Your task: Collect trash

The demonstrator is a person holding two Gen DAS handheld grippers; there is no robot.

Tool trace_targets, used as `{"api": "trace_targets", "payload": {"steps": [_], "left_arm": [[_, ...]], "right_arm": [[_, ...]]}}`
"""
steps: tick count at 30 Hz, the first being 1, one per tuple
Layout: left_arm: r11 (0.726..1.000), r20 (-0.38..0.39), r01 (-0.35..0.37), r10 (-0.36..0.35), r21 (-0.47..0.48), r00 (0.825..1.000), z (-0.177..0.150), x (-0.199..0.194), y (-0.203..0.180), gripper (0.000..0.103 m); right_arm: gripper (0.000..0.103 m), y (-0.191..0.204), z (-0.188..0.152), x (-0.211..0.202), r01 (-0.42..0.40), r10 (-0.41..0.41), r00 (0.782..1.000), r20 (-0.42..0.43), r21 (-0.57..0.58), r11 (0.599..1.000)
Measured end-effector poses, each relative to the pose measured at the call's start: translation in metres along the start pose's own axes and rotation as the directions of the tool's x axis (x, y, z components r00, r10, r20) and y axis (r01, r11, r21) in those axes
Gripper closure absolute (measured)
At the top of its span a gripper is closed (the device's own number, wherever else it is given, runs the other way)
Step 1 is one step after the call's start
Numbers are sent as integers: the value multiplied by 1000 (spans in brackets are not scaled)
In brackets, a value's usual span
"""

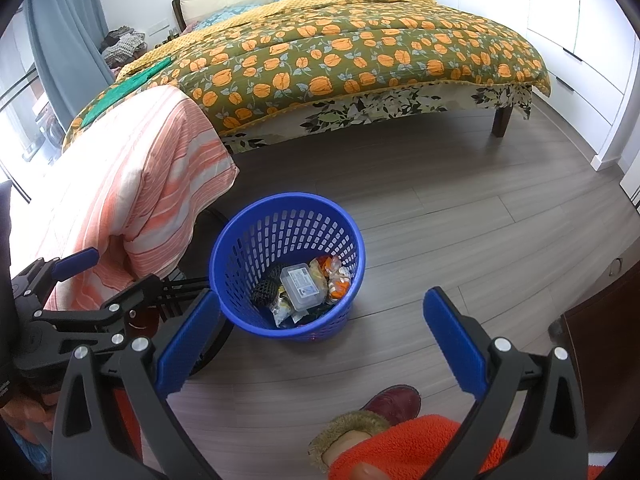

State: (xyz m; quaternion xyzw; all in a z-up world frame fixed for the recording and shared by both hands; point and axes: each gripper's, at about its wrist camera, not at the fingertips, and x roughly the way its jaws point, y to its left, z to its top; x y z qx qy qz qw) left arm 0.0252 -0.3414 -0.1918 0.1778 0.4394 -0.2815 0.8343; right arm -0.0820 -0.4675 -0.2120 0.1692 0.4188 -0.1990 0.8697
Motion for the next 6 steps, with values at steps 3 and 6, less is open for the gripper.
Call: {"api": "trace_targets", "payload": {"steps": [3,6], "left_arm": [[1000,-1,1,-1,4,1000,1,-2,-1,5],[1000,-5,4,-4,4,1000,1,-2,-1,5]], "right_arm": [[5,-4,-3,0,0,0,1000,0,5,1000],[5,-6,-4,-1,0,0,1000,1,6,1000]]}}
